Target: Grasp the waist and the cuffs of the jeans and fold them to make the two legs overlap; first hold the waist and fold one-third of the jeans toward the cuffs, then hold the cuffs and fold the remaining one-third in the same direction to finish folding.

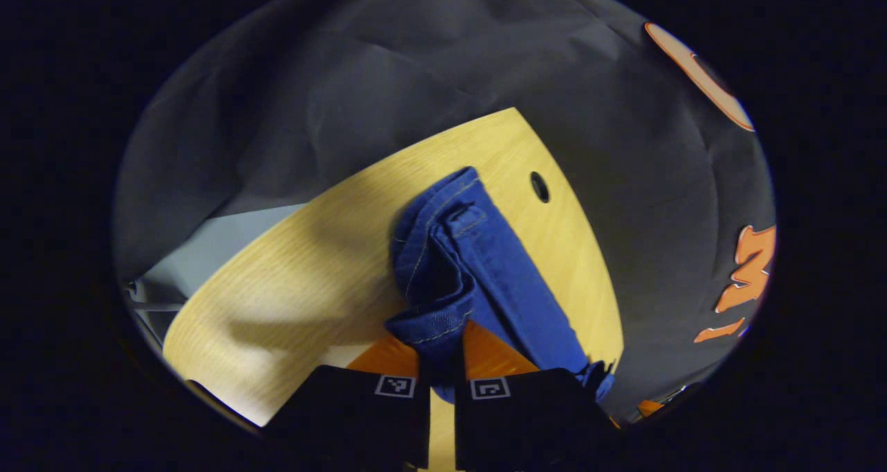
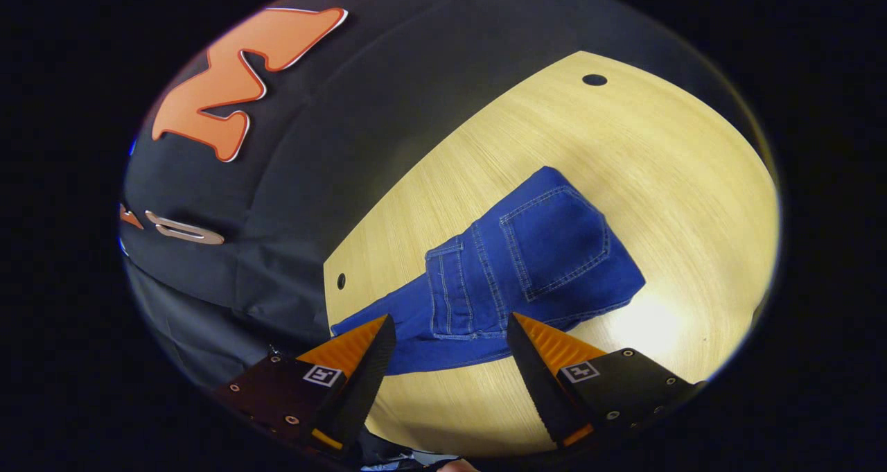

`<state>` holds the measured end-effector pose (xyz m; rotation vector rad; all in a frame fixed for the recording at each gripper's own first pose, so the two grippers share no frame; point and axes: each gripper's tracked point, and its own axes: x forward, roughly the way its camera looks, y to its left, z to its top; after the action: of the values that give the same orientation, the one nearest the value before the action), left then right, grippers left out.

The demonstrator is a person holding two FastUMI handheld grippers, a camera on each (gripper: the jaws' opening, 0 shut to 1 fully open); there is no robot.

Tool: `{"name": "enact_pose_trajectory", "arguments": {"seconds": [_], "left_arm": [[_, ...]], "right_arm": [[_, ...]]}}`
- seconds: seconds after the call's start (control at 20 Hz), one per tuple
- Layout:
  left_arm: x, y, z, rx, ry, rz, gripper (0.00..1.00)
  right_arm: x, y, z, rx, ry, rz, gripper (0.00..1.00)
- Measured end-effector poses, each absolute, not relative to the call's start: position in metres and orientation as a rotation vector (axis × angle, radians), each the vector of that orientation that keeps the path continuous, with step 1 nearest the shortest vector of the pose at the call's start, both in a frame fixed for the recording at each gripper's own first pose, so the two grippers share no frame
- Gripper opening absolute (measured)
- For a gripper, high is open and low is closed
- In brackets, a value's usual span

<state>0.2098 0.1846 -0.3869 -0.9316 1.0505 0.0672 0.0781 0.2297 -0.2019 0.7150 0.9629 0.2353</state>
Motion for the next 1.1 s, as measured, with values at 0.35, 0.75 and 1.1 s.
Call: {"name": "enact_pose_trajectory", "arguments": {"seconds": [0.35, 0.75, 1.1], "left_arm": [[0.205, 0.174, -0.304, -0.793, 0.900, 0.038, 0.06], [0.205, 0.095, -0.180, -0.678, 0.754, -0.125, 0.06], [0.199, -0.003, -0.097, -0.595, 0.675, -0.285, 0.06]], "right_arm": [[0.079, 0.193, -0.189, 0.714, 0.899, 0.240, 0.98], [0.081, 0.159, -0.174, 0.678, 0.849, 0.288, 0.98], [0.092, 0.125, -0.162, 0.592, 0.737, 0.279, 0.98]]}}
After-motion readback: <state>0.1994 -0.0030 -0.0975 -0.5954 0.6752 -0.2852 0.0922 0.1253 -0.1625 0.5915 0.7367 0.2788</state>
